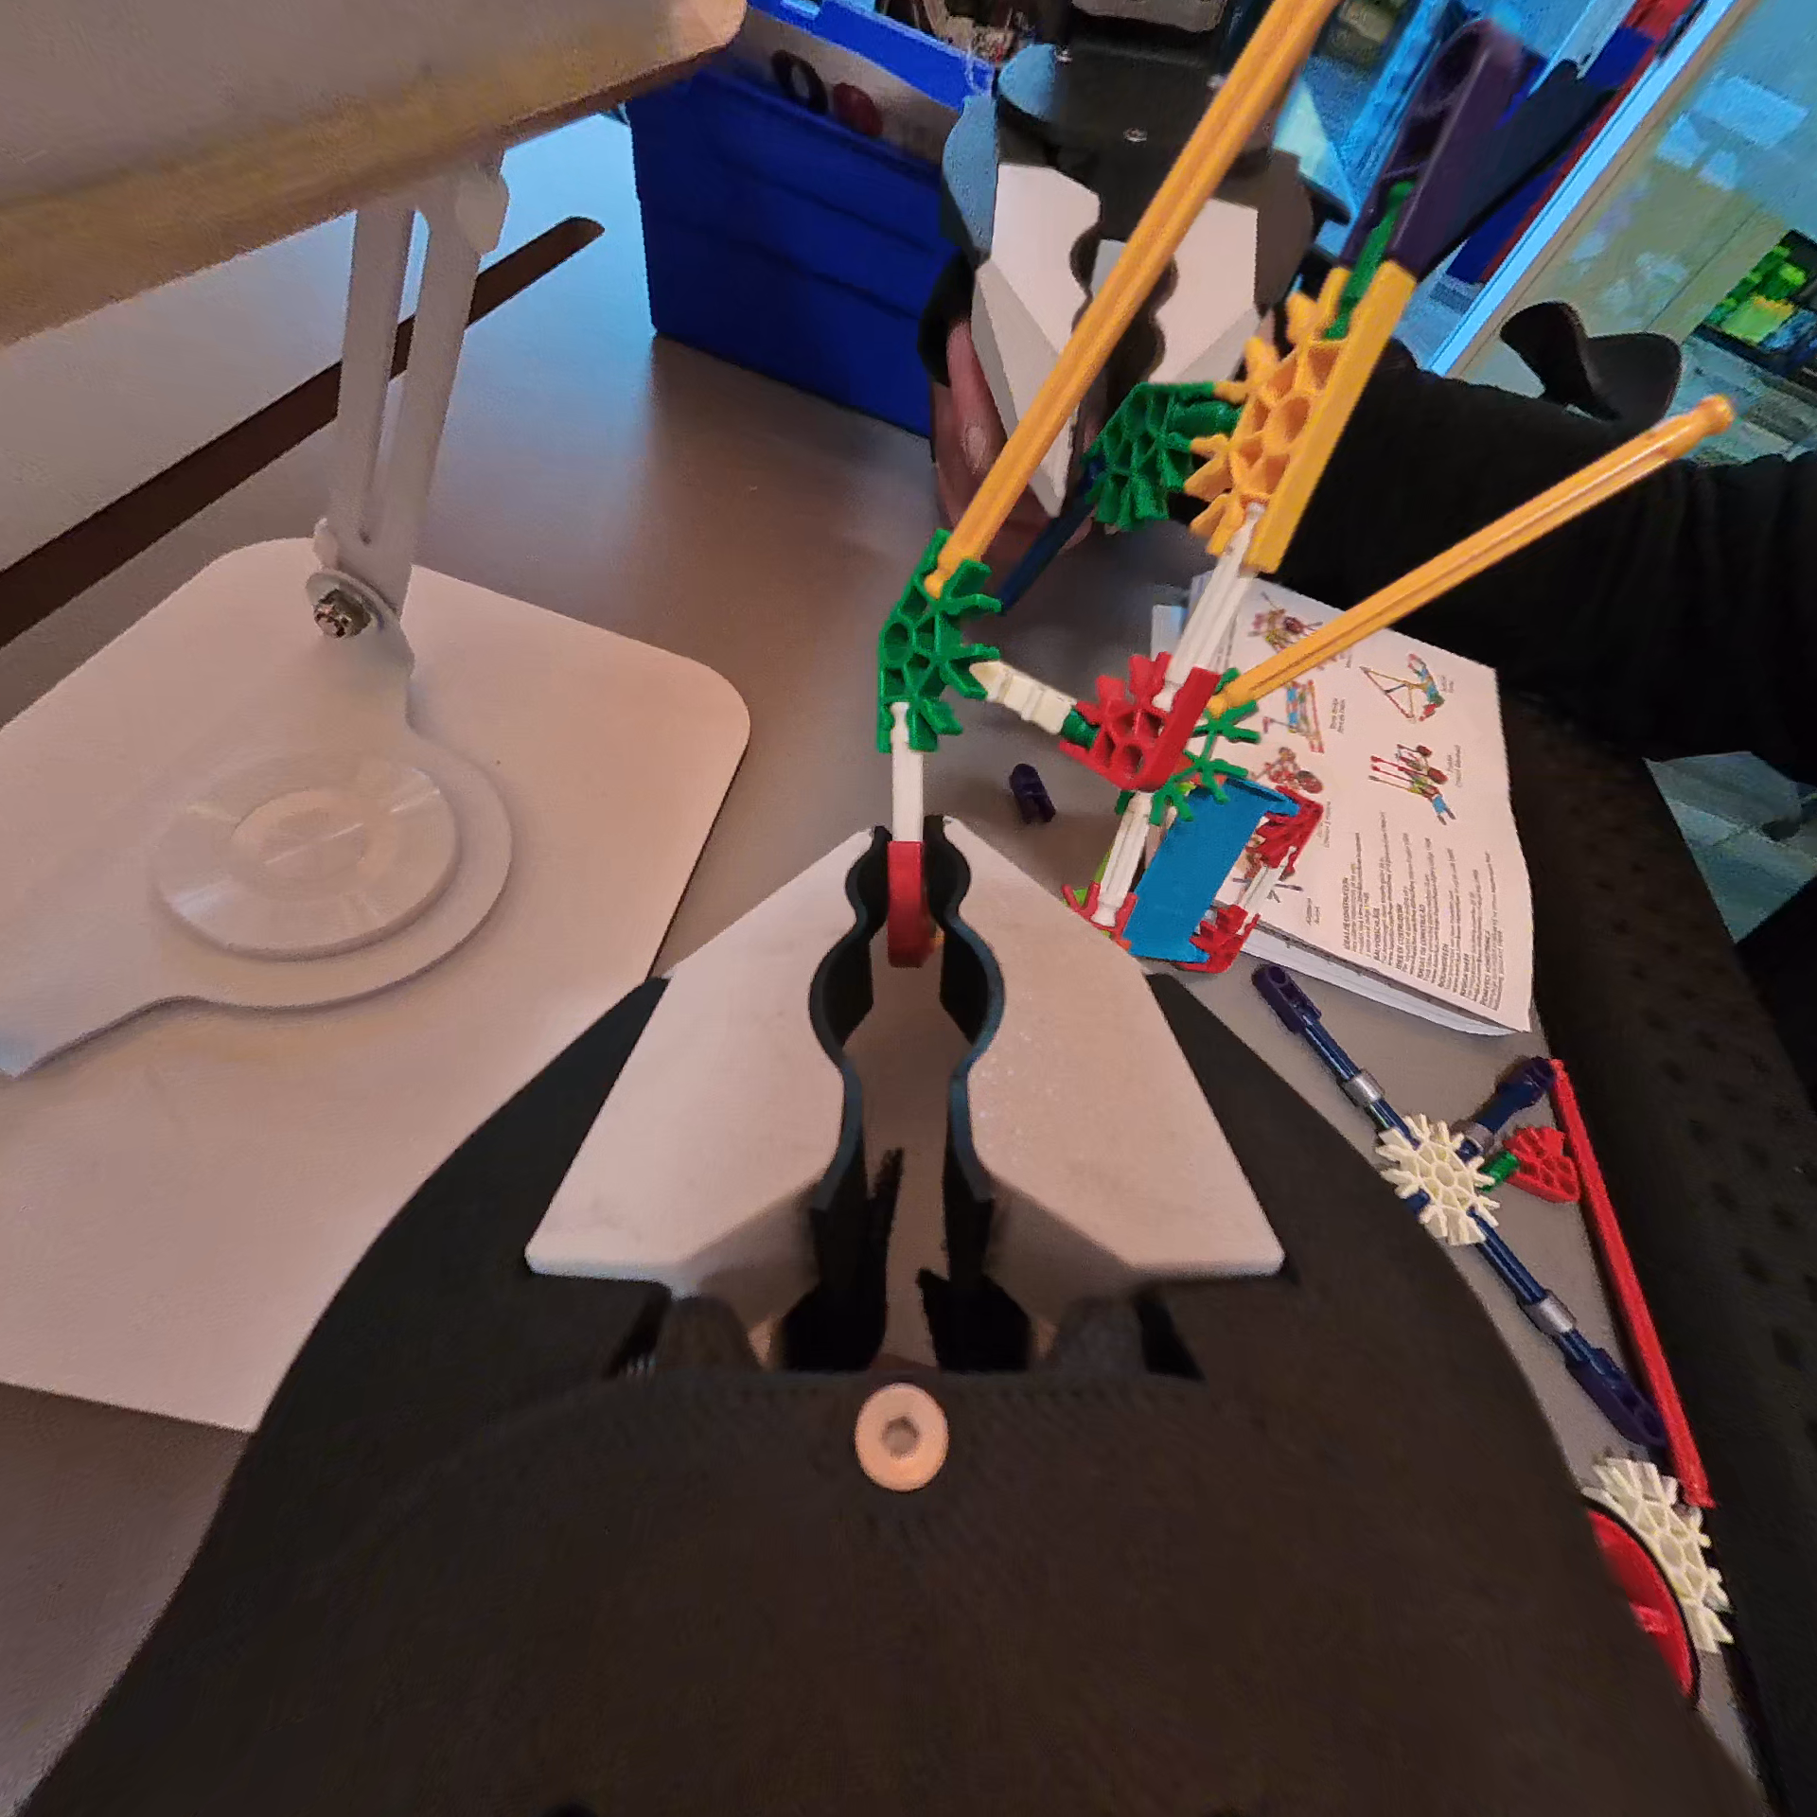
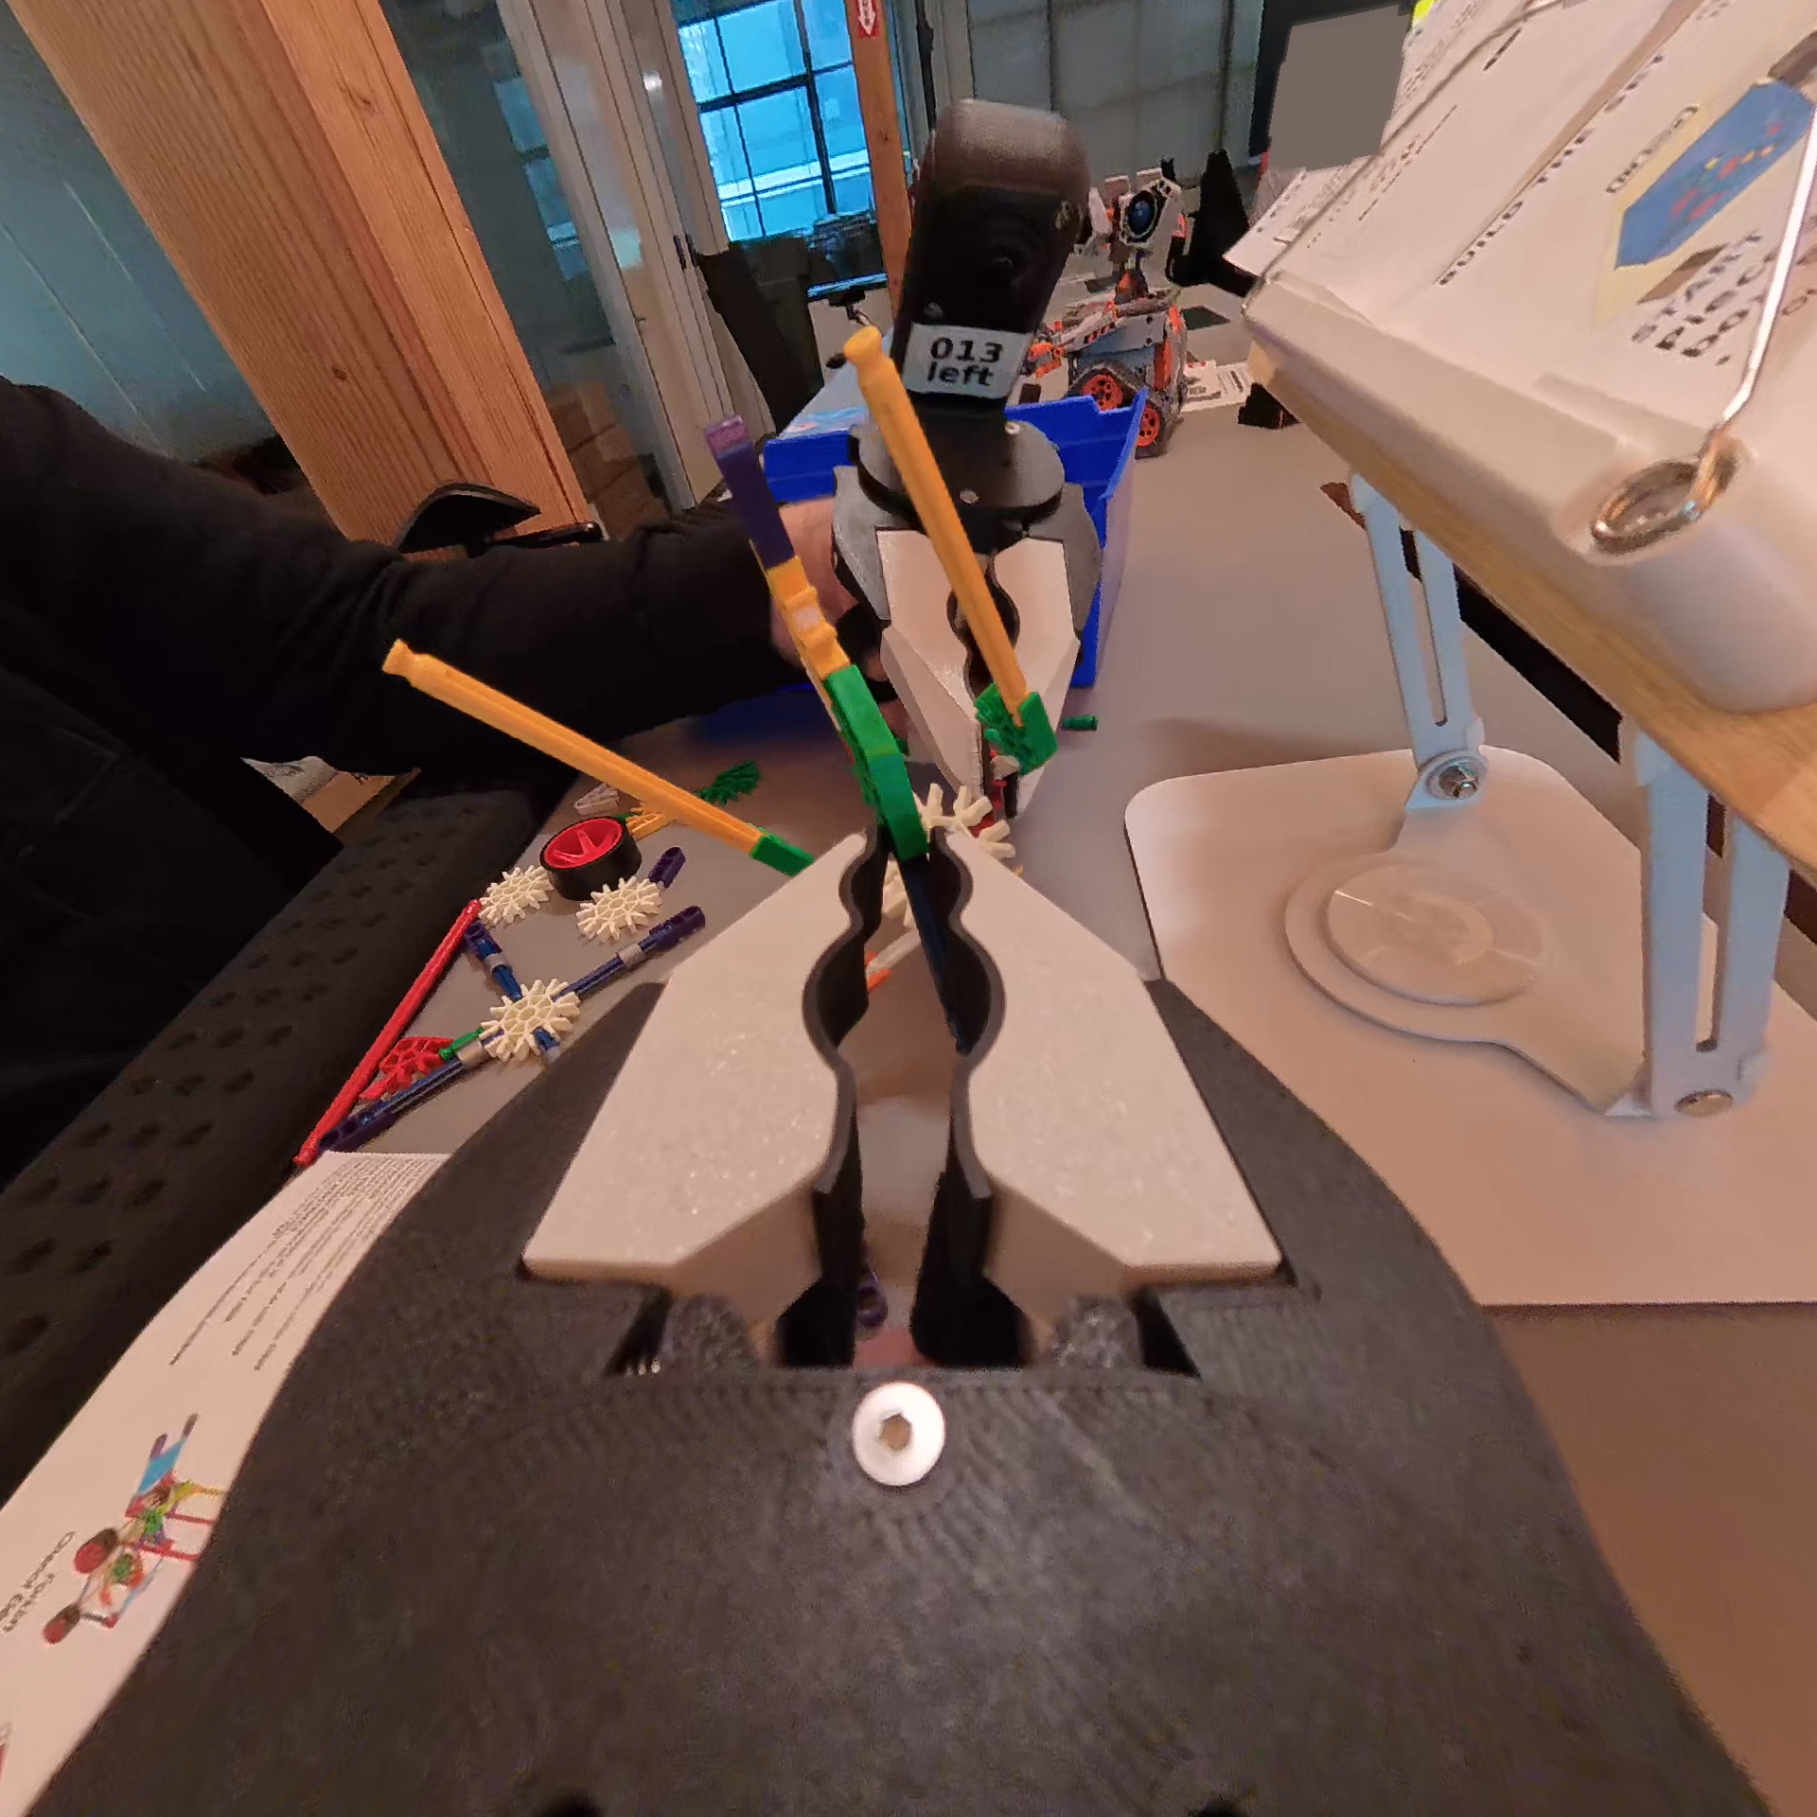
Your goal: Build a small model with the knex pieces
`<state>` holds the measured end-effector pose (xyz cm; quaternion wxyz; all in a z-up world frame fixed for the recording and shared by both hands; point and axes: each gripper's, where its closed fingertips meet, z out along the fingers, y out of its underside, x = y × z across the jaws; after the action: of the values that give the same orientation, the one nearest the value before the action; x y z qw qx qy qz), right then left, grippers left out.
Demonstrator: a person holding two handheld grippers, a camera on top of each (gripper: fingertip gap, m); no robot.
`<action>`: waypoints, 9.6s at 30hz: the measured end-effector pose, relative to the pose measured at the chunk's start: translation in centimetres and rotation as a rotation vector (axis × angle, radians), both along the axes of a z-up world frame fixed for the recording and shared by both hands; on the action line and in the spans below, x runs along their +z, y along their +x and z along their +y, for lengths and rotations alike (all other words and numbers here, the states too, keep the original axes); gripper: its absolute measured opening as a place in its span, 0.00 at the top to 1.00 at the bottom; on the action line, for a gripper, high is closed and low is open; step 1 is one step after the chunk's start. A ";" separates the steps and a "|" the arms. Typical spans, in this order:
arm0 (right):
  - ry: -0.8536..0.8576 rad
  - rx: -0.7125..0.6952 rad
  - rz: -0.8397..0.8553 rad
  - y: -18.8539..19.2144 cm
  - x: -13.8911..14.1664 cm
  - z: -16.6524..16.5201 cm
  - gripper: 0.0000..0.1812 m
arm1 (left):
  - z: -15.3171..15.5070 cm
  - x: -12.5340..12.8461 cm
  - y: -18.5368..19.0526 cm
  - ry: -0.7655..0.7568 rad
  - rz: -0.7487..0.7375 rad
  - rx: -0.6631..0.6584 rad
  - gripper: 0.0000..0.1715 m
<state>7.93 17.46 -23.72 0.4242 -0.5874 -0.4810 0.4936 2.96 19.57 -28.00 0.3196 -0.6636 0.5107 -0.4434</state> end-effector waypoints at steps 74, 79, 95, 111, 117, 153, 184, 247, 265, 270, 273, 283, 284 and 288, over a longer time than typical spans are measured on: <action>0.624 -0.190 -0.987 3.8 -3.9 0.8 0.96 | 1.1 -2.5 -0.9 -0.168 0.200 0.140 0.97; 0.594 -0.176 -0.978 3.9 -3.8 0.5 0.97 | 1.9 -2.0 -0.7 -0.164 0.162 0.179 0.97; 0.156 -0.135 -0.808 4.1 -4.7 -0.4 0.98 | 2.0 -2.0 -0.5 -0.136 0.148 0.181 0.97; 0.187 -0.195 -0.685 3.4 -2.9 0.7 0.96 | 2.3 -2.0 -0.6 -0.139 0.131 0.185 0.97; 0.197 -0.189 -0.689 3.3 -2.9 0.6 0.96 | 2.4 -2.0 -0.5 -0.135 0.119 0.180 0.97; 0.192 -0.132 -0.722 3.6 -3.8 -0.3 0.95 | 2.3 -2.8 -0.2 -0.142 0.129 0.173 0.97; 0.268 -0.114 -0.724 2.8 -4.7 0.1 0.99 | 2.5 -3.0 -0.3 -0.096 0.152 0.178 0.97; 0.054 -0.161 -0.535 0.8 -3.0 0.5 0.99 | 0.1 -5.2 -0.1 0.279 0.421 0.051 0.61; 0.177 -0.111 -0.545 -0.1 -2.8 -0.5 0.99 | -0.4 -5.5 0.2 0.281 0.431 0.020 0.61; 0.059 -0.152 -0.535 0.1 -2.8 0.1 0.99 | -0.3 -5.3 0.3 0.283 0.425 0.028 0.61; 0.001 -0.169 -0.522 0.4 -3.1 0.5 0.99 | -0.2 -5.2 0.2 0.287 0.423 0.032 0.61; -0.187 -0.210 -0.472 0.8 -3.4 1.2 0.99 | -0.1 -5.0 0.3 0.307 0.420 0.038 0.61; -0.194 -0.214 -0.469 0.8 -3.5 1.3 0.99 | -0.1 -4.9 0.3 0.308 0.418 0.040 0.61; -0.223 -0.224 -0.458 0.9 -3.6 1.5 0.99 | 0.0 -4.9 0.3 0.312 0.419 0.045 0.61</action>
<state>8.85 18.99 -27.33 0.2893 -0.7761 -0.4393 0.3480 3.26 19.58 -32.89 0.3150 -0.6947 0.6133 -0.2050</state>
